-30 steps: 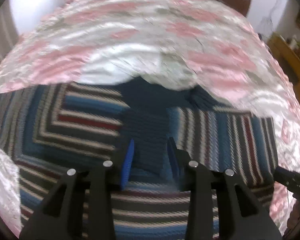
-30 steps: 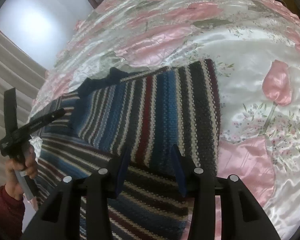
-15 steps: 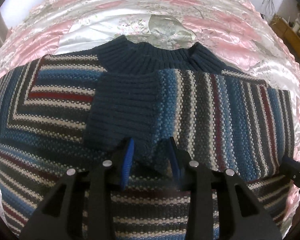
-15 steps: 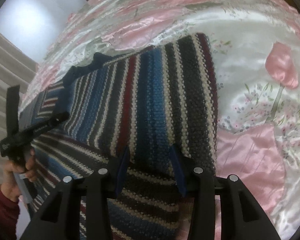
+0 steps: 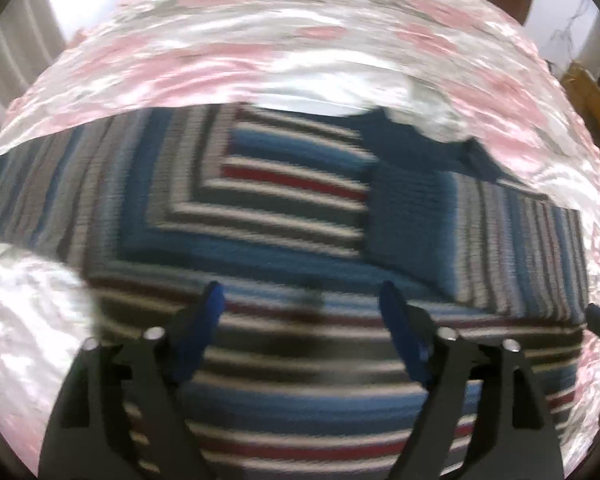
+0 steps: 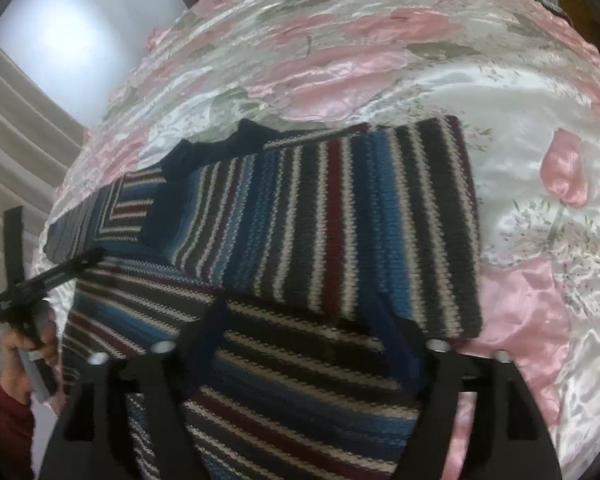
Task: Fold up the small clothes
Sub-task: 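Release the cuff and move the left tool to the other sleeve, then grasp the other sleeve's navy cuff with the left tool and lift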
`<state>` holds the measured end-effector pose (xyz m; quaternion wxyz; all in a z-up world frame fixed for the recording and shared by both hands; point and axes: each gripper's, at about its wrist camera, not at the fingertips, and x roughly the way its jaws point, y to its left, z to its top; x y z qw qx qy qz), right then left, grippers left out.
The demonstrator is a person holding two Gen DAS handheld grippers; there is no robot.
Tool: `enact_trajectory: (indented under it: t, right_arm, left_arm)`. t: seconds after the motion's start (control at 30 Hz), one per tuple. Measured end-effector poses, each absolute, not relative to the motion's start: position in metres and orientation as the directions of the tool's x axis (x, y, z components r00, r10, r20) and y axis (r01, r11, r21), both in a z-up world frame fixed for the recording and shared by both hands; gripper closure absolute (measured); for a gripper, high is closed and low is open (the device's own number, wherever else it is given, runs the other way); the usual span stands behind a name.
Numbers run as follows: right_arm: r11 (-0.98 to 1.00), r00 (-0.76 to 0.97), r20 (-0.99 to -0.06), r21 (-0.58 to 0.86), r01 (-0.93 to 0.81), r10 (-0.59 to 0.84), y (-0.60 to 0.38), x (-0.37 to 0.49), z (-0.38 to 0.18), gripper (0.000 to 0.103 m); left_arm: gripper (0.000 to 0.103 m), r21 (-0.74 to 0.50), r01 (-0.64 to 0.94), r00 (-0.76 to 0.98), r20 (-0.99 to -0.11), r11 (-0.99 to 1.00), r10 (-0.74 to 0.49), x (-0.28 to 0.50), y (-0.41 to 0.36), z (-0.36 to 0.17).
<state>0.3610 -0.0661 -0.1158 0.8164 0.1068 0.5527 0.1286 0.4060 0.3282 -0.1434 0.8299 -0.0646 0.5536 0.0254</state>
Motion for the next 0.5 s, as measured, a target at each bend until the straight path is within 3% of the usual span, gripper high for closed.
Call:
enact_trajectory:
  t: [0.1, 0.5]
  right_arm:
    - [0.942, 0.348, -0.876, 0.318, -0.104, 0.334, -0.051, 0.362, -0.118, 0.013]
    - [0.958, 0.317, -0.905, 0.257, -0.124, 0.284, -0.019, 0.375, -0.137, 0.012]
  left_arm:
    - [0.013, -0.036, -0.153, 0.382, -0.924, 0.988, 0.026, 0.398, 0.375, -0.138]
    - [0.013, 0.000, -0.481, 0.320, -0.931, 0.877, 0.176, 0.392, 0.586, -0.125]
